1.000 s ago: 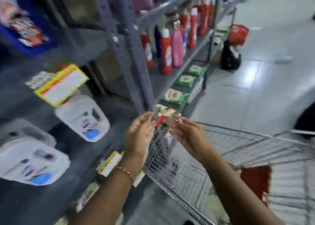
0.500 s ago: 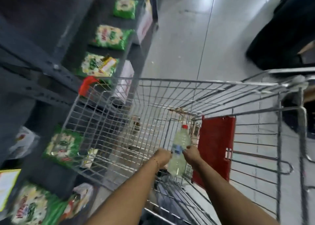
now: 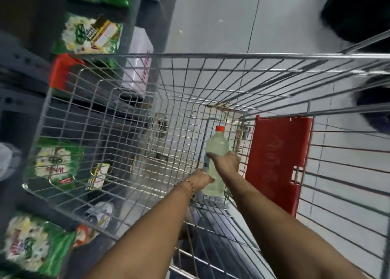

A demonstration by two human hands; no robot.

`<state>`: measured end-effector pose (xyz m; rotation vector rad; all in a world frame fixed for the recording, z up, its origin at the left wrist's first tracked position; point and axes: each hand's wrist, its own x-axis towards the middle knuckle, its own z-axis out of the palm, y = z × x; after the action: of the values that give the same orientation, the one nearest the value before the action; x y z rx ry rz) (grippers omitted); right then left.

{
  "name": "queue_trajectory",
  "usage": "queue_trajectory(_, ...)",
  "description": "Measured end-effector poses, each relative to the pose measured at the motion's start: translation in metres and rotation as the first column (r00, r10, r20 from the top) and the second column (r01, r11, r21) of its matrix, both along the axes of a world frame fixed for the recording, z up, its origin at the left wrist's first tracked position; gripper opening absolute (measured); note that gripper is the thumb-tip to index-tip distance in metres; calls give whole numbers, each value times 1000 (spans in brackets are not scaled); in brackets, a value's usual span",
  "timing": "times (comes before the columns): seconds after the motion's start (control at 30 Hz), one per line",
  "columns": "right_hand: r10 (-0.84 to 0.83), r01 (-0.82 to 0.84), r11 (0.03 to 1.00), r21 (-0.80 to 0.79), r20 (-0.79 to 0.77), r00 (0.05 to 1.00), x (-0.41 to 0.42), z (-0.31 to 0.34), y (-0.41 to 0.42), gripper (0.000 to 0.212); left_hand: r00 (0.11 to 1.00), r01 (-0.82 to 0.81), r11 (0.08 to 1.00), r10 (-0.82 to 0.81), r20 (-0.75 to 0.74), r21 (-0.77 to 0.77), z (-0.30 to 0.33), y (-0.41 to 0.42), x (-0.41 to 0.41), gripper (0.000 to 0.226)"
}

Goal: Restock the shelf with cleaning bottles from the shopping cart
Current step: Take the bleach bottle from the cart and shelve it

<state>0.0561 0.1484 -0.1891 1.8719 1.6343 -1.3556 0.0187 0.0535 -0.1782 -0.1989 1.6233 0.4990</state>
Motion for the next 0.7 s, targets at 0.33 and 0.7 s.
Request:
queue_trajectory(0.33,67,-119,982,-145,-324,944,-2,17,26,52,990,68,988,-84,114,136,38,-4,-26,47)
queue_trajectory(0.7,-106,-465,767,-443,-802,589,-82,252,24,65,906,-423,721,325,272,549,245,-74,-75,36)
